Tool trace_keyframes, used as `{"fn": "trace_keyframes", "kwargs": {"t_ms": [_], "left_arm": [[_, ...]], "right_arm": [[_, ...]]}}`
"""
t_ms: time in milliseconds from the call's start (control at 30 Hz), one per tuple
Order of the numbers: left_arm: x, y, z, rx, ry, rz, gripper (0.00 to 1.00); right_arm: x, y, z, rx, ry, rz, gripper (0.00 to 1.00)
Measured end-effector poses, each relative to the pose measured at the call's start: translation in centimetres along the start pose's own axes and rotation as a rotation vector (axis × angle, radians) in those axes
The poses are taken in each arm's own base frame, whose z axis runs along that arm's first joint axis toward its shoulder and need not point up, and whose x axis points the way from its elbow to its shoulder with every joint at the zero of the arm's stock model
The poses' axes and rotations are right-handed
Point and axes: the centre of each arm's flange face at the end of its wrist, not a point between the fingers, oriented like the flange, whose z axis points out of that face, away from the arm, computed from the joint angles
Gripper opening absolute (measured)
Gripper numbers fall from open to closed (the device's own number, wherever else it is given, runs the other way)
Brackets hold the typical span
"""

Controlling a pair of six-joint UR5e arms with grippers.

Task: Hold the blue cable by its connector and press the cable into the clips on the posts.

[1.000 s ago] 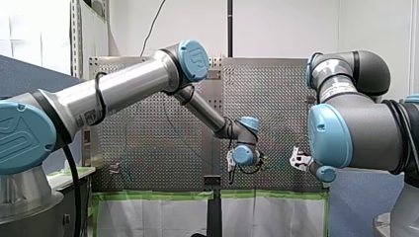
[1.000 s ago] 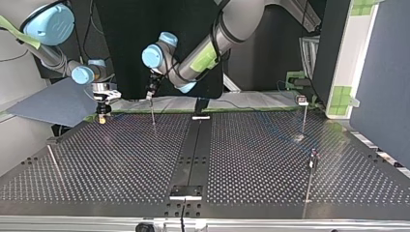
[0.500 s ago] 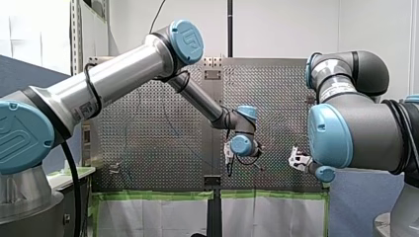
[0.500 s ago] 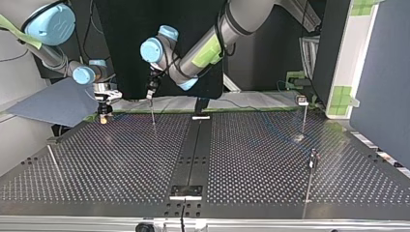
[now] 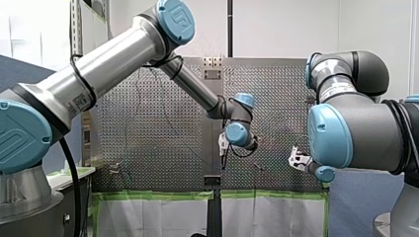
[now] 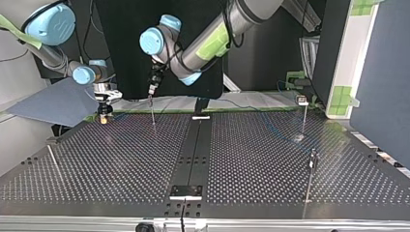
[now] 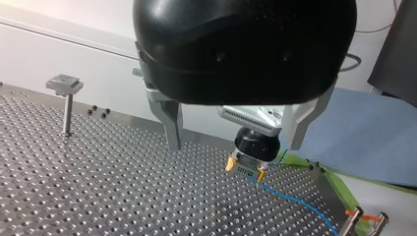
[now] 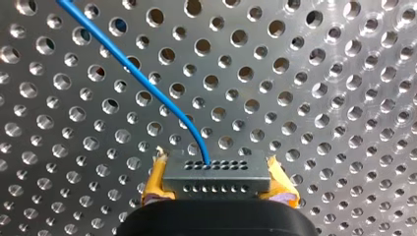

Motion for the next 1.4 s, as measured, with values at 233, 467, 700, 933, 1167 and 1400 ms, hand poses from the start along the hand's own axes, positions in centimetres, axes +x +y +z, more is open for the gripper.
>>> {"fn": "trace_keyframes", "kwargs": {"t_ms": [233,467,700,933,1167,1400], "left_arm": [[-1.2,0.4,-2.1,-0.014,0.008,0.005,1.00],[-2.8,0.9,-4.0,-0.013,-0.010,-0.010,1.00],[-4.7,1.6,-5.4,-0.002,-0.061,-0.082,1.00],[-6.7,2.4,-7.1,0.005,-0.124,-0.158,1.00],[-8.4,3.6,-8.5,0.001,-0.181,-0.218,1.00],[-9.9,4.6,-9.9,-0.006,-0.236,-0.273,1.00]], "right_arm": [[-0.1,-0.3,0.0,0.007,-0.002,0.001,0.00],[-0.1,-0.4,0.1,0.010,-0.002,0.000,0.00],[-0.1,-0.6,0.1,0.014,-0.002,0.000,0.00],[-0.2,-1.0,0.1,0.018,-0.004,0.000,0.00],[-0.3,-1.2,0.2,0.022,-0.005,0.000,0.00],[-0.4,-1.5,0.2,0.025,-0.006,0.001,0.00]]}}
